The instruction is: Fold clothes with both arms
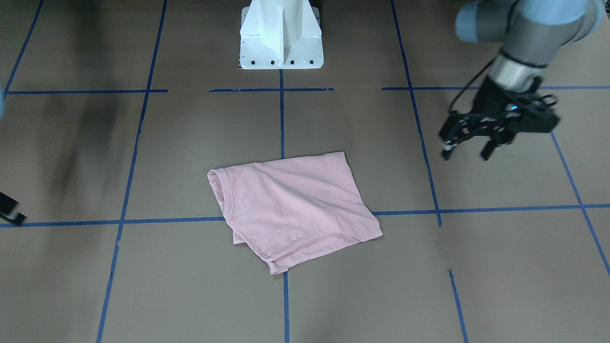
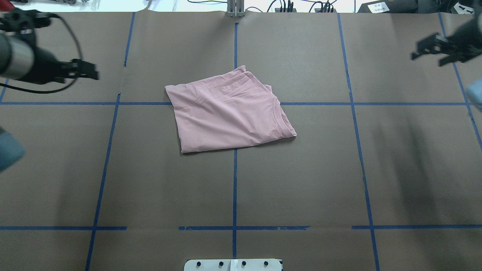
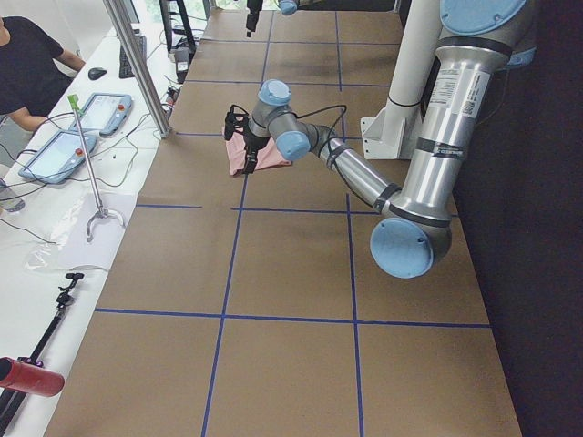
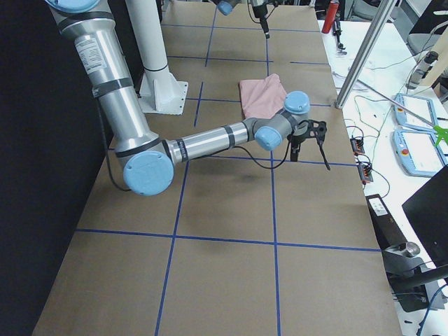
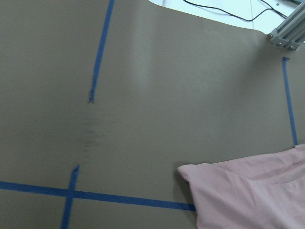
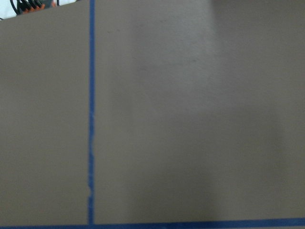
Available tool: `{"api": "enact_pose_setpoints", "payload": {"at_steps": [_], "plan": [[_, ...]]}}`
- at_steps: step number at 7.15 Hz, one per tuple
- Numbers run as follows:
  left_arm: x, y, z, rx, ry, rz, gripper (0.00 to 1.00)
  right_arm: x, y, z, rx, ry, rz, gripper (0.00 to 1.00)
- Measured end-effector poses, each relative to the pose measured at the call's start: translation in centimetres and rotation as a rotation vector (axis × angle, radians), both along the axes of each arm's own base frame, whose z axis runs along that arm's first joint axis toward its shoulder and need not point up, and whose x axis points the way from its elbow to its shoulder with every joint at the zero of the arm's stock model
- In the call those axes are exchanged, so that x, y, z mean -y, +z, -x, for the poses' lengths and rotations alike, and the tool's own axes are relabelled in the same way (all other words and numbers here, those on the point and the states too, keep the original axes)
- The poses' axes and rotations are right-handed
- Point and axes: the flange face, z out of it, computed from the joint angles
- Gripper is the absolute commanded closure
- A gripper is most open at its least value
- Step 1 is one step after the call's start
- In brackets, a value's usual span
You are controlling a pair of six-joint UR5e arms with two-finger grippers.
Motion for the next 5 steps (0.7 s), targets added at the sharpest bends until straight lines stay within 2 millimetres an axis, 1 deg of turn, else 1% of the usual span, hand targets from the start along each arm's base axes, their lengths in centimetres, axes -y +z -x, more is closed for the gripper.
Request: {"api": "enact_pose_setpoints", "payload": {"at_steps": [1,2,3,4,5], "plan": [[-1.0,3.3,5.0,0.061,0.052,-0.037,0.0,-4.0,5.0,-4.4,-0.038,-0.065,-0.057,0.0],[-2.1,6.8,10.0,0.125,0.108,-0.074,0.0,-8.1,9.6,-7.9,-0.075,-0.117,-0.087,0.0],[-3.1,10.0,14.4,0.188,0.158,-0.104,0.0,-11.7,13.0,-10.1,-0.1,-0.153,-0.08,0.0],[-3.8,12.5,18.5,0.246,0.208,-0.116,0.0,-14.5,14.6,-11.6,-0.116,-0.183,-0.045,0.0],[-4.4,14.3,21.9,0.282,0.255,-0.113,0.0,-16.2,14.1,-13.2,-0.126,-0.207,0.005,0.0]]}}
